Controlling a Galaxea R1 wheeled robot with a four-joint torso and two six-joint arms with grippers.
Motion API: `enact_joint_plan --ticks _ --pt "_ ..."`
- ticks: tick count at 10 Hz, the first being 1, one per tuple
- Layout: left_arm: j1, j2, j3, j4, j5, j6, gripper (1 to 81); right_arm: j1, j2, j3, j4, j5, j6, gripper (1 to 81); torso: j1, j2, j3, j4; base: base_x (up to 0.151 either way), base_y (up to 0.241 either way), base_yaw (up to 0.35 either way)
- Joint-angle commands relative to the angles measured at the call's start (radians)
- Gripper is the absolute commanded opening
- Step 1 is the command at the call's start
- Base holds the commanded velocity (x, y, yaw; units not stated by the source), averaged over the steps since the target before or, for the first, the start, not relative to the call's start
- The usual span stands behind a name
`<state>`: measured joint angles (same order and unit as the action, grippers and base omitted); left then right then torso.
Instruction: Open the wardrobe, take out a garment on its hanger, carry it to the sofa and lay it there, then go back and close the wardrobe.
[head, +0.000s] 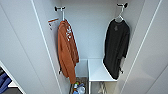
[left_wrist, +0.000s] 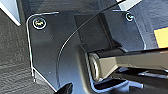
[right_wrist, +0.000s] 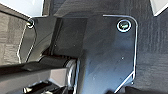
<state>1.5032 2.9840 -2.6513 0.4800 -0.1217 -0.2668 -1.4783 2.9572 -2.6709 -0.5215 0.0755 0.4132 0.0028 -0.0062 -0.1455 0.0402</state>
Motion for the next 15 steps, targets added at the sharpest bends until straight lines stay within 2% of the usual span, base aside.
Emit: enact_joint_plan --ticks 1,7,9,15 --pt "-0.031 0.007 -0.016 -0.046 0.068 -0.002 81.1 -0.061 0.054 0.005 -0.009 -0.046 0.004 81.1 0.0 0.0 0.0 0.0 0.0 0.0 0.0" --pt "-0.03 0.021 -0.022 -0.09 0.1 0.0 81.1 -0.09 0.082 -0.006 -0.011 -0.049 0.004 81.1 -0.001 -0.002 0.001 0.0 0.0 0.0 0.0" --pt "-0.03 0.024 -0.022 -0.09 0.134 -0.002 81.1 -0.093 0.09 -0.006 -0.009 -0.049 0.004 81.1 -0.001 -0.002 0.001 0.0 0.0 0.0 0.0" --pt "-0.019 0.029 -0.022 -0.092 0.132 -0.002 81.1 -0.095 0.093 -0.006 -0.009 -0.049 0.004 81.1 -0.001 -0.002 0.001 0.0 0.012 0.0 0.0"
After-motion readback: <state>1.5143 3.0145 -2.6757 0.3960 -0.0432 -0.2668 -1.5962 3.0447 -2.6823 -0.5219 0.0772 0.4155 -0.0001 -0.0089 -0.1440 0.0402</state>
